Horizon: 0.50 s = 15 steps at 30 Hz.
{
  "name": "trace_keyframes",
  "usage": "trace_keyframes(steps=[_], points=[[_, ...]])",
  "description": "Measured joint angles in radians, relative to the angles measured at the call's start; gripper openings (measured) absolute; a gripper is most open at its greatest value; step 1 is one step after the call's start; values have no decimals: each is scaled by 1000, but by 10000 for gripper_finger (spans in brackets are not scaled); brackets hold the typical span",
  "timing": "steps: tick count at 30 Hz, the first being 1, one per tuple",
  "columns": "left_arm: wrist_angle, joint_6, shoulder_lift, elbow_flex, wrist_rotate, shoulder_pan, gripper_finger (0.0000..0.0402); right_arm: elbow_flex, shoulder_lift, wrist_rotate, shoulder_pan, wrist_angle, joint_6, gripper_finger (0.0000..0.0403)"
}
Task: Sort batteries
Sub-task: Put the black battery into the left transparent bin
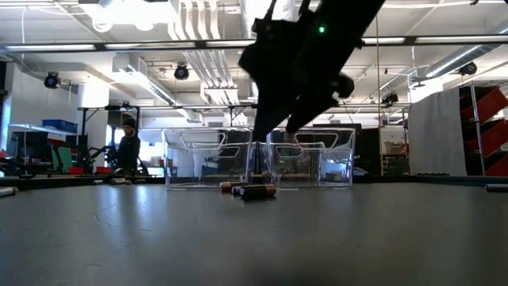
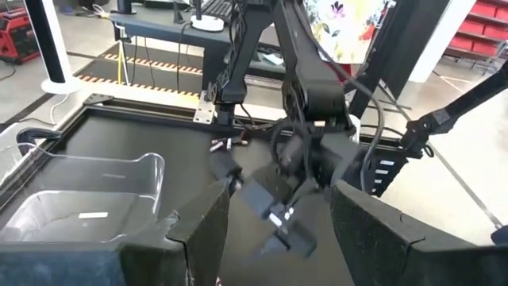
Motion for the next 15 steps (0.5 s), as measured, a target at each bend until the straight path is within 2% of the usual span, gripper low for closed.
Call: trace_keyframes(steps=[9, 15], points=[[1, 1, 54, 5, 0, 0, 198, -98, 55, -56, 0, 319, 30, 359], [-16, 1, 98, 18, 1, 0, 198, -115, 55, -22, -6, 342, -8, 359]])
